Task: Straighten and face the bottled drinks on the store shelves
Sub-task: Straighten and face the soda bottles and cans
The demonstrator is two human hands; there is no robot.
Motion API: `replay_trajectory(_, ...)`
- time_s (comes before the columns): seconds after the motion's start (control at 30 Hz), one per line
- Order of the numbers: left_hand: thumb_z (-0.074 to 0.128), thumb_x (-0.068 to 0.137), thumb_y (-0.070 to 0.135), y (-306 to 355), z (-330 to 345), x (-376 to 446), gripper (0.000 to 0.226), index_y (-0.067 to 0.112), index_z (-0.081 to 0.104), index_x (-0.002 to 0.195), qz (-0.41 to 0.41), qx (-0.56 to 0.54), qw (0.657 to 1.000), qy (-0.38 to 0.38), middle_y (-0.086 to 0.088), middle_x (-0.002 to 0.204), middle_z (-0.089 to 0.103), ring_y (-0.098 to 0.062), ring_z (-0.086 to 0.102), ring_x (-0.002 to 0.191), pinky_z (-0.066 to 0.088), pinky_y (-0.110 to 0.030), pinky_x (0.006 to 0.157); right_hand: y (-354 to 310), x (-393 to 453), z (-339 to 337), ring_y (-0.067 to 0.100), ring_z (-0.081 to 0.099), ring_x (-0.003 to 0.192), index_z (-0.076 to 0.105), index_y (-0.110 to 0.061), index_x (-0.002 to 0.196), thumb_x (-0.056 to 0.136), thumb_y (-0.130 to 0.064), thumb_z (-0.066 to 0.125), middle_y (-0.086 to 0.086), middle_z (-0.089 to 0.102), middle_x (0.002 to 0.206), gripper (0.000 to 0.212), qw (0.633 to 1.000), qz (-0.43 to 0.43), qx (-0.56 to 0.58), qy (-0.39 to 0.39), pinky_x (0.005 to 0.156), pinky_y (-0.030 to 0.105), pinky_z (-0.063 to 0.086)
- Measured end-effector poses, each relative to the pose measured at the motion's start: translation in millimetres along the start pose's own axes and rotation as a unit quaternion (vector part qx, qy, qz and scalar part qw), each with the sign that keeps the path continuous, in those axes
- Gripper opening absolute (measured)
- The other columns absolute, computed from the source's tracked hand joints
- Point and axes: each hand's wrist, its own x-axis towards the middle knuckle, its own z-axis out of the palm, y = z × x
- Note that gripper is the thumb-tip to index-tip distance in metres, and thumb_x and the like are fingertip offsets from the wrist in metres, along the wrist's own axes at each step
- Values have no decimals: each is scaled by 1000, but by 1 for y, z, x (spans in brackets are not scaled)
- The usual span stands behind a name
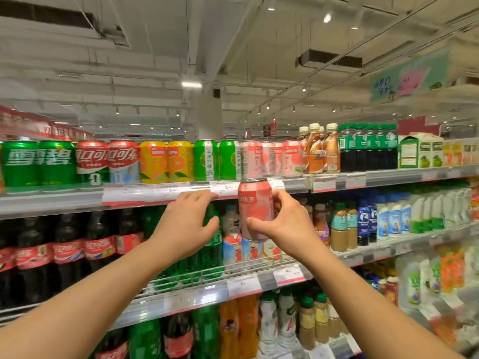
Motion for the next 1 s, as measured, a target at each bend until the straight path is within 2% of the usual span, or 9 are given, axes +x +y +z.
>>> replay_trajectory(0.17, 48, 95, 52, 29, 31, 19, 69, 28, 26, 156, -44, 121, 991, -35, -1, 167, 19, -29, 17, 152, 25, -49, 121, 35, 20, -38, 6, 66, 95, 49, -33, 121, 67, -47, 85, -16, 67, 104, 67, 1000, 1, -14, -17, 79, 25, 57)
replay_trajectory(0.3, 45, 96, 54, 40, 48, 35, 73, 29, 16, 158, -76, 152, 984, -50, -1, 169, 8, -31, 8, 154, 19, -52, 123, 50, 48, -62, 12, 69, 94, 43, -39, 124, 61, -49, 82, -13, 70, 102, 75, 999, -15, -29, -13, 86, 38, 60)
replay_trajectory(0.43, 41, 94, 60, 37, 66, 38, 78, 31, 11, 160, -85, 191, 976, -57, 0, 170, 3, -32, 5, 155, 20, -54, 122, 52, 91, -83, 17, 66, 104, 42, -30, 124, 62, -46, 84, -8, 66, 114, 77, 999, -29, -45, 3, 91, 43, 59)
replay_trajectory(0.57, 37, 91, 65, 31, 71, 36, 83, 33, 7, 161, -76, 210, 973, -52, 0, 170, -1, -31, 2, 156, 18, -52, 123, 48, 138, -89, 22, 60, 110, 45, -20, 122, 63, -39, 88, 1, 60, 119, 76, 996, -42, -66, 47, 95, 40, 54)
replay_trajectory(0.63, 34, 88, 66, 29, 70, 37, 84, 34, 9, 161, -69, 216, 973, -50, 0, 170, 1, -31, 3, 156, 20, -51, 123, 45, 157, -84, 22, 59, 110, 46, -18, 121, 66, -31, 88, 2, 61, 119, 71, 995, -50, -56, 73, 94, 37, 51)
replay_trajectory(0.73, 32, 86, 67, 26, 70, 37, 84, 34, 13, 161, -63, 219, 972, -53, 0, 170, 3, -31, 4, 156, 21, -52, 122, 42, 178, -68, 25, 60, 110, 47, -17, 119, 66, -32, 89, 4, 64, 120, 69, 990, -56, -66, 110, 92, 37, 50)
replay_trajectory(0.83, 29, 82, 68, 23, 69, 36, 86, 33, 19, 160, -54, 213, 974, -51, -1, 170, 7, -32, 8, 155, 23, -53, 121, 47, 188, -48, 28, 58, 115, 48, -14, 119, 67, -31, 89, 7, 64, 121, 68, 987, -49, -90, 122, 94, 39, 50)
replay_trajectory(1.0, 21, 79, 69, 20, 71, 35, 90, 32, 16, 160, -44, 216, 974, -45, -1, 170, 3, -32, 6, 155, 21, -55, 121, 48, 198, -34, 30, 55, 116, 49, -11, 123, 69, -28, 88, 11, 58, 123, 68, 983, -31, -124, 130, 98, 40, 49)
